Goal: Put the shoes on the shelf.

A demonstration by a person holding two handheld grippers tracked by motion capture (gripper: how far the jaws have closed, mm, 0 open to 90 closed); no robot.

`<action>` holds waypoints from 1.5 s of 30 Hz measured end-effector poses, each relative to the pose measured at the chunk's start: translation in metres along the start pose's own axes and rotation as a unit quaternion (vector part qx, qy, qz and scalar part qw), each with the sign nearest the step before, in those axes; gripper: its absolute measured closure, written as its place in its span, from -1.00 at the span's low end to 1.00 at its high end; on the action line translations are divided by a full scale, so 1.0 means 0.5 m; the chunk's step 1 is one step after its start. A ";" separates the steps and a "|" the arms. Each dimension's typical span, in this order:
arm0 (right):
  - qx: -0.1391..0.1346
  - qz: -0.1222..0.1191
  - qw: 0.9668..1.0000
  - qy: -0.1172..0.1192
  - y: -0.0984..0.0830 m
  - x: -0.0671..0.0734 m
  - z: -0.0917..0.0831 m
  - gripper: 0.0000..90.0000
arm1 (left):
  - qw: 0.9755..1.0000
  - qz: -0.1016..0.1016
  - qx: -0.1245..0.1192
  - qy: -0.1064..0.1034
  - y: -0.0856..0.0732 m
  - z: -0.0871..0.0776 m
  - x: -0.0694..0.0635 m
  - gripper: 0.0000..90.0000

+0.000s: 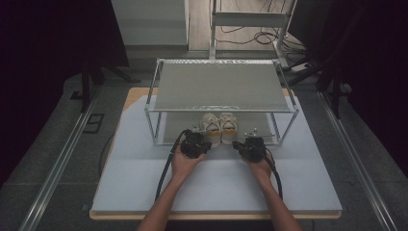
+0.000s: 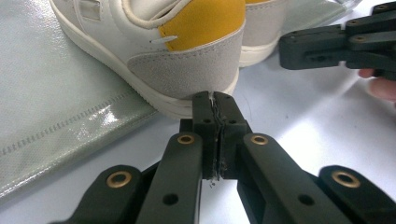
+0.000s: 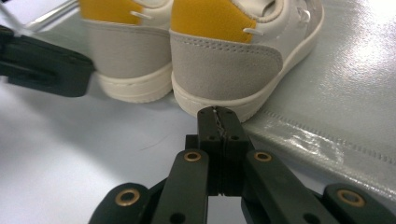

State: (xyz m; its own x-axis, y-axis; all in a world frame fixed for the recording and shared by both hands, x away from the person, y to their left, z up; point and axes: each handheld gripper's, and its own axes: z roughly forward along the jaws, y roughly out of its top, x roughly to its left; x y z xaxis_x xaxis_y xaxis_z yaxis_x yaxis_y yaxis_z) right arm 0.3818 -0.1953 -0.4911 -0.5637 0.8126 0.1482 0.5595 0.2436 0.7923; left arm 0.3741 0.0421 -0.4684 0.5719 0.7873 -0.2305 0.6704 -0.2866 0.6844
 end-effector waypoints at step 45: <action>-0.005 -0.003 1.000 -0.028 0.028 0.000 0.040 0.71 | 1.000 0.018 -0.010 0.019 0.028 0.037 0.056 0.67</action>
State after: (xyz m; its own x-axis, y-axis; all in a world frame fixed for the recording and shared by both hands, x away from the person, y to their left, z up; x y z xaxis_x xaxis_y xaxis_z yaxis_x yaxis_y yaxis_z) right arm 0.4019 -0.1813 -0.4921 -0.5317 0.8397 0.1107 0.5503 0.2431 0.7988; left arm 0.4083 0.0501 -0.4778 0.5776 0.7963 -0.1797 0.6394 -0.3046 0.7060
